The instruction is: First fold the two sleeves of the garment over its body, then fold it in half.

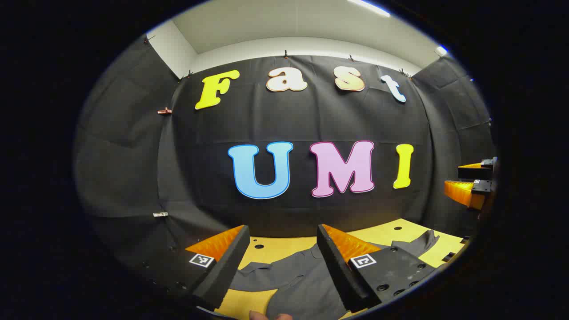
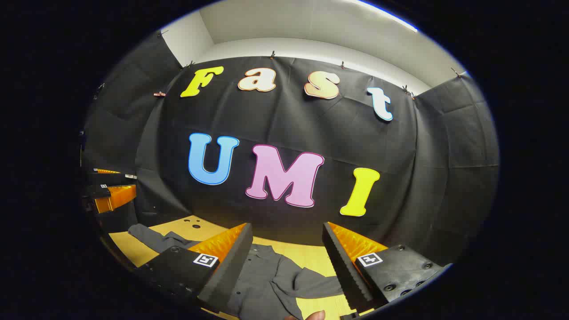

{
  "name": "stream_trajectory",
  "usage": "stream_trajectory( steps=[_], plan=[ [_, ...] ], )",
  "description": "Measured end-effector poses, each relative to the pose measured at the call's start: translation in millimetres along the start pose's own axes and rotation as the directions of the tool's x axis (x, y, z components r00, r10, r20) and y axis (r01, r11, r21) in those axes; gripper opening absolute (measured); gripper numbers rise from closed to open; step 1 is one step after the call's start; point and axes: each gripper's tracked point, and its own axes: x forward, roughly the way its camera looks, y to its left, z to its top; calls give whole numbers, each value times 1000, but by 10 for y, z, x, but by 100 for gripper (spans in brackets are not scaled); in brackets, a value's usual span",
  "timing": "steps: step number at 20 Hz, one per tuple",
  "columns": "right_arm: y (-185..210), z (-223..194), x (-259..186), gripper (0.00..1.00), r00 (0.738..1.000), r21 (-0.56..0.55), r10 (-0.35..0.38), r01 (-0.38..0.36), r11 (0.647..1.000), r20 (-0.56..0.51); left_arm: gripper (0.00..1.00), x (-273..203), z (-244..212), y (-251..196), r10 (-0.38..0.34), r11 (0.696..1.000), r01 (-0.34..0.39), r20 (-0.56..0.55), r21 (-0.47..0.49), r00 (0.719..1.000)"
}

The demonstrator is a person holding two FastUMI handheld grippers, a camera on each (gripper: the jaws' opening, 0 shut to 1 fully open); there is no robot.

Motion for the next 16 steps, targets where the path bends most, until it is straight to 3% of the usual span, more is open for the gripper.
stream_trajectory(
  steps=[5, 10, 11, 12, 16],
  plan=[
    [-117, -38, 49, 97, 1000, 13, -3, 3, 1000, -25, 95, 74, 14, -108, -14, 1000, 14, -4, -10, 1000],
    [-474, -151, 214, 97, 998, 10, -33, 33, 999, -45, 95, 298, 43, -363, -38, 999, 38, -12, -8, 999],
    [-545, -197, 265, 92, 998, 21, -36, 38, 999, -54, 95, 357, 61, -425, -40, 999, 40, -11, -7, 999],
    [-613, -265, 322, 97, 997, 32, -40, 42, 999, -69, 95, 415, 62, -482, -40, 999, 40, -13, -6, 999],
    [-1033, -523, 580, 98, 991, 36, -72, 77, 996, -112, 95, 654, 36, -798, -52, 999, 52, -32, -7, 998]
  ],
)
